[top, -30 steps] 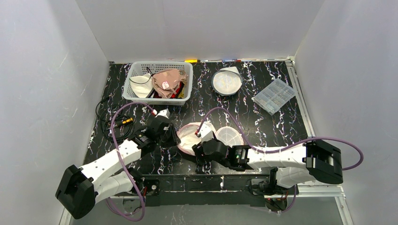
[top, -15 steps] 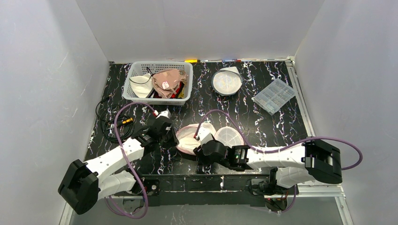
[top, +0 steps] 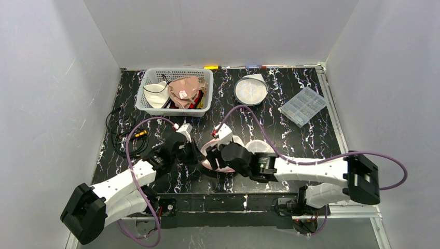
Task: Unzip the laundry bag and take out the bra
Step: Pick up the bra from the laundry bag.
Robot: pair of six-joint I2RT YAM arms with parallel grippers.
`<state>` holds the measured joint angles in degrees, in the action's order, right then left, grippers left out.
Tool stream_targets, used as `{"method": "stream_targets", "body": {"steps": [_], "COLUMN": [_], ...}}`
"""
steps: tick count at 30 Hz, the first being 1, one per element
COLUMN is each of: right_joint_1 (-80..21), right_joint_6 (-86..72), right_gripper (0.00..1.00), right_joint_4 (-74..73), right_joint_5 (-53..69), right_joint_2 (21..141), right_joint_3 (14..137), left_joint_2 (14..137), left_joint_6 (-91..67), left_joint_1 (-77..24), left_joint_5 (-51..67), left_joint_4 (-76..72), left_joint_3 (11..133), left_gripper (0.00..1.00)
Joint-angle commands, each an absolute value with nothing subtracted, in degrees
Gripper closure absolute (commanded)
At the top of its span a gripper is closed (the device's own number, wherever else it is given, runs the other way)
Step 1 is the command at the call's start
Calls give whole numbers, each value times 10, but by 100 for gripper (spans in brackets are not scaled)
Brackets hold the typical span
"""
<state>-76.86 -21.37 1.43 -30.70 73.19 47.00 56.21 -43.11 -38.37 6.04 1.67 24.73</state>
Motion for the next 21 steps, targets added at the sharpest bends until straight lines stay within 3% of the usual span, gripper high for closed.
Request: {"method": "stream_targets", "body": {"steps": [1, 7, 13, 21], "right_joint_1": [-747, -729, -710, -691], "right_joint_6": [-239, -270, -294, -312], "right_gripper": [31, 34, 43, 49], "right_joint_4": [2, 3, -21, -43], "right_joint_5": [-308, -283, -286, -293], "right_joint_2": [796, 847, 872, 861], "right_joint_3": [512, 503, 483, 450], "left_joint_2": [557, 551, 547, 549], "left_joint_6": [-432, -430, -430, -435], "left_joint_1": [-386, -386, -386, -385], "left_joint_5": [114, 113, 94, 74], "left_joint_4": [-30, -23, 9, 32], "left_joint_3": [238, 235, 234, 233], "left_gripper": [100, 100, 81, 69]}}
